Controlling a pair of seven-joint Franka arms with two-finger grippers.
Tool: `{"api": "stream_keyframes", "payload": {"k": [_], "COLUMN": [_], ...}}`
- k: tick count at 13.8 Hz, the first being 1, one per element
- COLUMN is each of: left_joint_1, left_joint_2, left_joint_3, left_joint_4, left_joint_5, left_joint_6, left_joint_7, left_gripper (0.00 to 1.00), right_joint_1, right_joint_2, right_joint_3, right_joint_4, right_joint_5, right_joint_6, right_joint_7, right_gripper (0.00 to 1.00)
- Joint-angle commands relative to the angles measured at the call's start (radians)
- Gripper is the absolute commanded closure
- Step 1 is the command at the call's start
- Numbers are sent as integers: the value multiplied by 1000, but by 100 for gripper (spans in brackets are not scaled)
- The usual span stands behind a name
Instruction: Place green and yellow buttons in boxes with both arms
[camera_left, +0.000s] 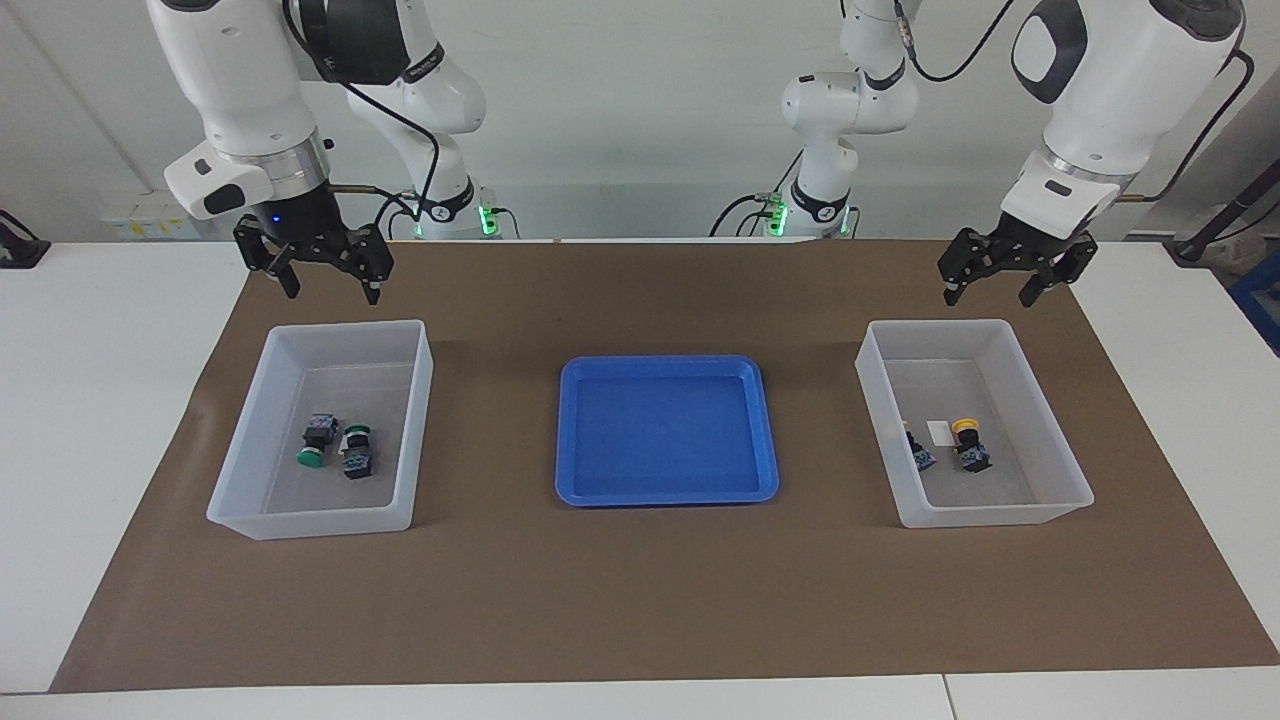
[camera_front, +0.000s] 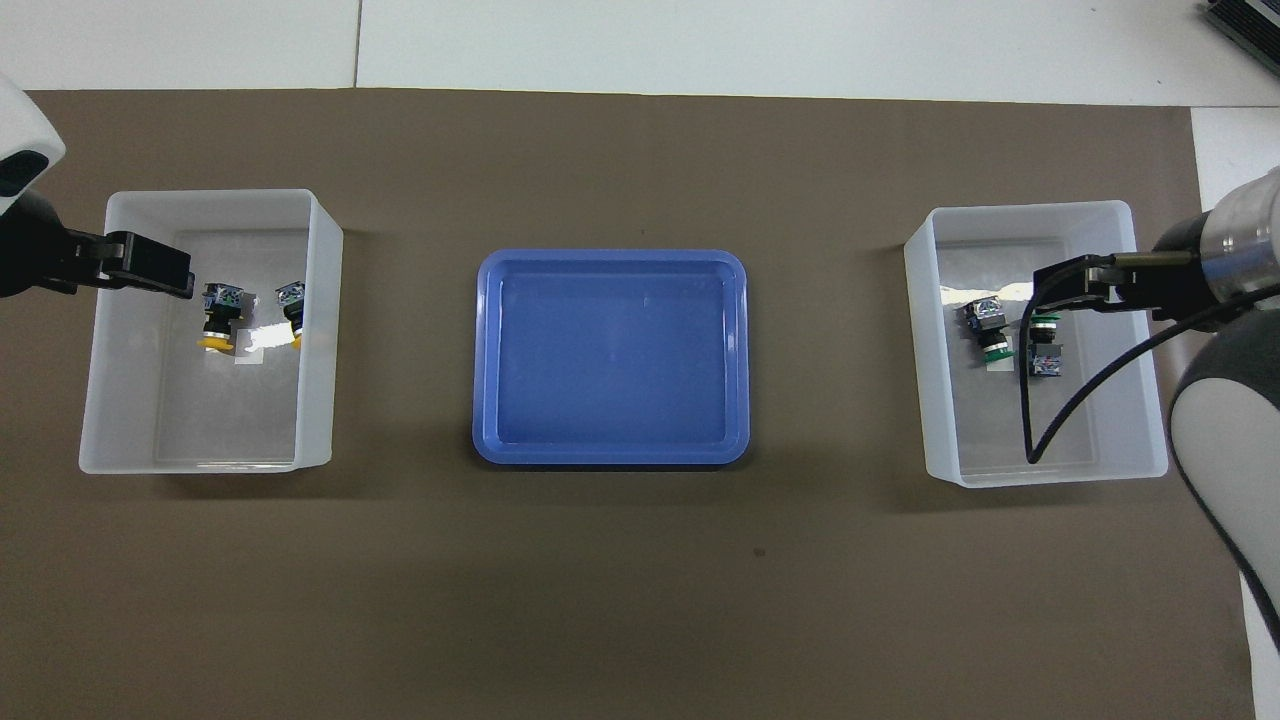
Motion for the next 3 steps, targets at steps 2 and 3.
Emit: {"api": "stream_keyframes", "payload": {"k": [2, 3], "left_joint_1": [-8, -8], "left_joint_2": [-37, -37], "left_joint_3": [2, 2], "left_joint_4": [-46, -48], "left_joint_5": [21, 21], "left_joint_6": [19, 19], "left_joint_7": [-1, -1], "left_gripper": [0, 0], "right_joint_1": [-10, -10], "right_joint_2": [9, 9], "right_joint_3": [17, 17], "right_joint_4": [26, 26], "right_joint_5": [15, 15], "right_joint_6": [-27, -27], "right_joint_7": [12, 14], "right_gripper": [0, 0]}}
